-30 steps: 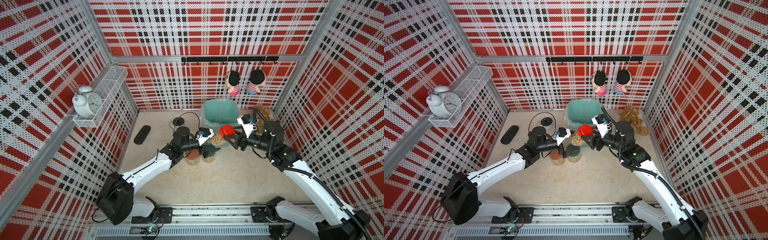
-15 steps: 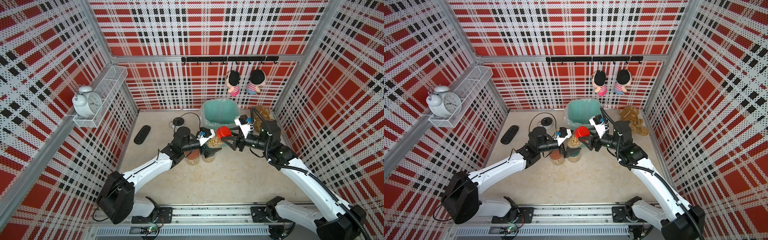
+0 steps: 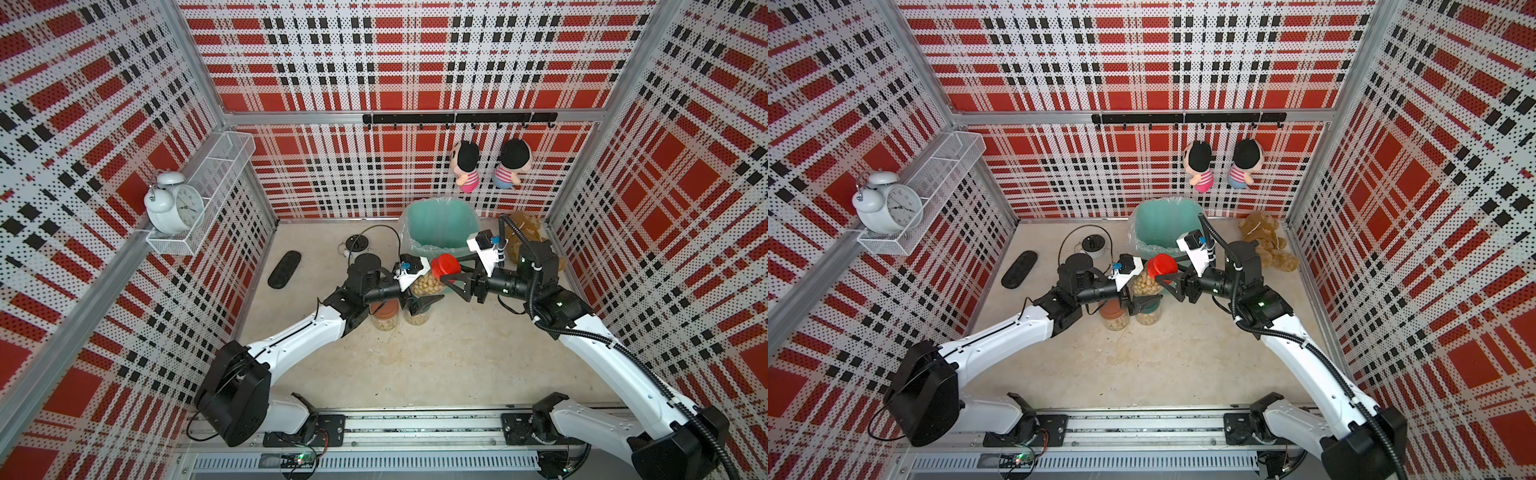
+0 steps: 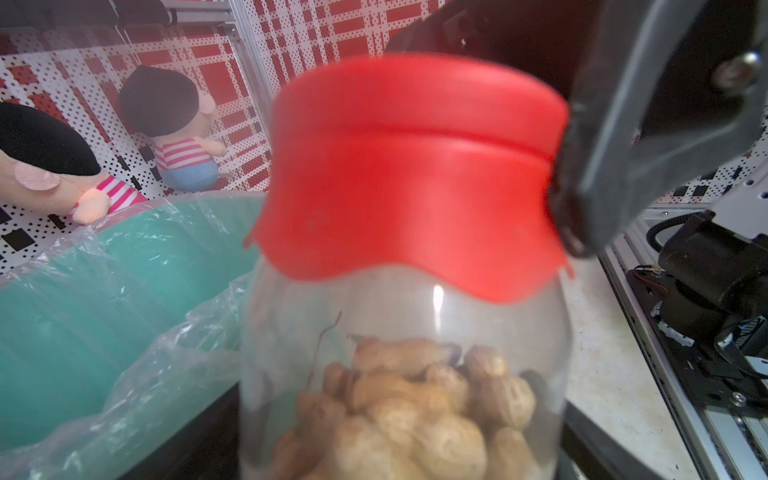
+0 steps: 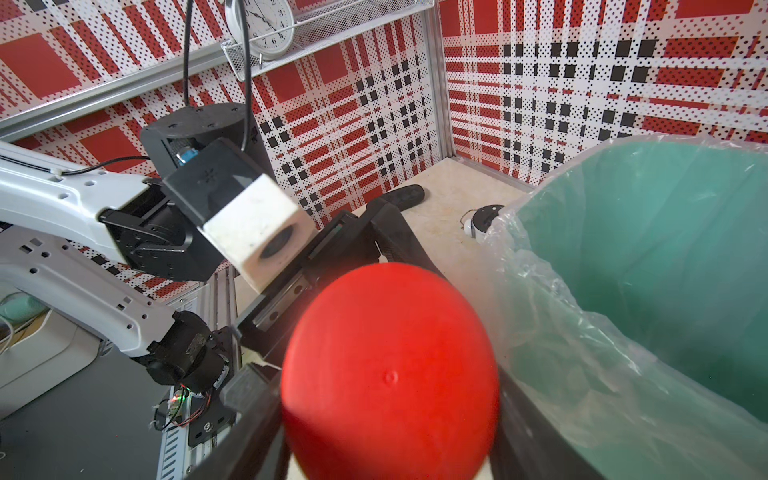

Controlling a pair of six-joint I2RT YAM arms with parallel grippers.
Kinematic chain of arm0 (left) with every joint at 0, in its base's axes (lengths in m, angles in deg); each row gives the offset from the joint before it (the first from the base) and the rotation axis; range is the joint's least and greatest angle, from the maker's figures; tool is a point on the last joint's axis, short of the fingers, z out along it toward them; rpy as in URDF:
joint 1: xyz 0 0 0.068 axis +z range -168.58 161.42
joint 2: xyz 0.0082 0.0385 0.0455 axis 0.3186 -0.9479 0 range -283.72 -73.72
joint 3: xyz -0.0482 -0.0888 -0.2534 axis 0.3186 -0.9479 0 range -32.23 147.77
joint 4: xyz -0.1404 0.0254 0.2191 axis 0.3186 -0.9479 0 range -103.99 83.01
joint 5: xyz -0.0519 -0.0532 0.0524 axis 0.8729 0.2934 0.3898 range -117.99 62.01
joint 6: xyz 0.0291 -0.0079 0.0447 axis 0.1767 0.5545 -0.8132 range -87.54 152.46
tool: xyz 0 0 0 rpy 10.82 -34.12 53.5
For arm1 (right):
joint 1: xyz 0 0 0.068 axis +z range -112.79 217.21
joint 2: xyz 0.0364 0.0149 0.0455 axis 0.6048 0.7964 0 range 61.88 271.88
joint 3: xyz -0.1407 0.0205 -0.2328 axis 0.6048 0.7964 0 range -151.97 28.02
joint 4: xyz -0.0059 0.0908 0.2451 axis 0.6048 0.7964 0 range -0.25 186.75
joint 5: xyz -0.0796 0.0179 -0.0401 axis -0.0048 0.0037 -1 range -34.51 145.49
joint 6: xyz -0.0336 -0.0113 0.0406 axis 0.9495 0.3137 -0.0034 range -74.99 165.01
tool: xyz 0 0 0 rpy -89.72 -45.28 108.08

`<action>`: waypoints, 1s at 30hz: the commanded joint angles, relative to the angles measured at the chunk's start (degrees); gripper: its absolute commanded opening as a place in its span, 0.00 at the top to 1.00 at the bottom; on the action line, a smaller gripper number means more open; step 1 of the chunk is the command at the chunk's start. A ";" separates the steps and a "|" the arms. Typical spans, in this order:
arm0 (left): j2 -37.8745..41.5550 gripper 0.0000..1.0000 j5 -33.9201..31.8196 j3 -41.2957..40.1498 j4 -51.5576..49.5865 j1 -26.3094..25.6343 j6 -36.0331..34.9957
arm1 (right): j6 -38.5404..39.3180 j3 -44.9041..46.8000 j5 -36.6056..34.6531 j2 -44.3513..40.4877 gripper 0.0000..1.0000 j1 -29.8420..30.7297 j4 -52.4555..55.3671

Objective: Empty moldy peanuts from jars
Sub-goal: Pick up the jar from the center of the board.

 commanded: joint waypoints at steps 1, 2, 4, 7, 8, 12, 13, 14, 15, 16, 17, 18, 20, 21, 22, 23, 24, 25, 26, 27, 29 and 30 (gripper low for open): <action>-0.70 0.04 -1.30 -0.23 0.97 -0.48 0.80 | 0.30 0.34 1.28 -0.39 1.00 -0.37 -3.42; -0.78 0.05 -1.16 -0.21 0.92 -0.39 0.80 | 0.30 0.49 1.19 -0.39 1.00 -0.41 -3.44; -0.78 0.07 -1.07 -0.17 0.84 -0.42 0.87 | 0.30 0.45 1.28 -0.39 1.00 -0.44 -3.43; -0.87 0.12 -0.88 0.01 0.75 -0.38 1.06 | 0.30 0.55 1.29 -0.18 1.00 -0.38 -3.34; -0.88 0.13 -0.88 0.01 0.75 -0.38 1.08 | 0.30 0.61 1.25 -0.23 1.00 -0.41 -3.34; -0.81 0.16 -1.89 0.15 0.78 -0.38 1.36 | 0.30 0.69 0.94 -0.32 1.00 -0.42 -3.42; -0.87 0.16 -1.87 0.06 0.81 -0.38 1.34 | 0.22 0.80 0.92 -0.33 1.00 -0.42 -3.43; -0.83 0.16 -1.93 0.01 0.75 -0.38 1.35 | 0.21 0.91 0.93 -0.40 1.00 -0.43 -3.52; -0.85 0.16 -1.93 0.00 0.75 -0.38 1.42 | 0.17 0.98 0.88 -0.41 1.00 -0.41 -3.61; -0.87 0.17 -1.97 0.04 0.75 -0.38 1.41 | 0.21 1.05 0.85 -0.29 1.00 -0.38 -3.62; -0.87 0.18 -1.95 0.12 0.75 -0.42 1.44 | 0.21 1.21 0.81 -0.31 1.00 -0.37 -3.61; -0.89 0.18 -1.93 0.08 0.79 -0.32 1.50 | 0.21 1.19 0.85 -0.27 1.00 -0.38 -3.61; -0.95 0.20 -1.94 0.09 0.75 -0.29 1.58 | 0.13 1.26 0.84 -0.17 1.00 -0.44 -3.61; -0.96 0.21 -1.93 0.21 0.75 -0.29 1.62 | 0.13 1.23 0.85 -0.28 1.00 -0.43 -3.69; -1.04 0.21 -2.02 0.18 0.75 -0.29 1.79 | 0.13 1.26 0.78 -0.28 1.00 -0.42 -3.76; -1.13 0.23 -1.93 0.25 0.76 -0.29 1.83 | 0.13 1.25 0.84 -0.28 1.00 -0.45 -3.79; -1.19 0.25 -1.96 0.34 0.75 -0.23 1.85 | 0.13 1.25 0.74 -0.27 1.00 -0.36 -3.78; -1.22 0.27 -1.93 0.34 0.83 -0.21 1.92 | 0.12 1.32 0.76 -0.30 1.00 -0.40 -3.78; -1.29 0.31 -1.98 0.35 0.75 -0.20 2.01 | 0.04 1.26 0.63 -0.27 1.00 -0.44 -3.78; -1.31 0.34 -1.98 0.44 0.73 -0.14 2.12 | 0.00 1.26 0.55 -0.25 1.00 -0.37 -3.87; -1.40 0.41 -1.77 0.56 0.66 -0.04 2.38 | -0.14 1.23 0.59 -0.20 1.00 -0.42 -3.96; -1.40 0.45 -1.77 0.52 0.66 -0.03 2.51 | -0.22 1.23 0.48 -0.18 1.00 -0.38 -3.98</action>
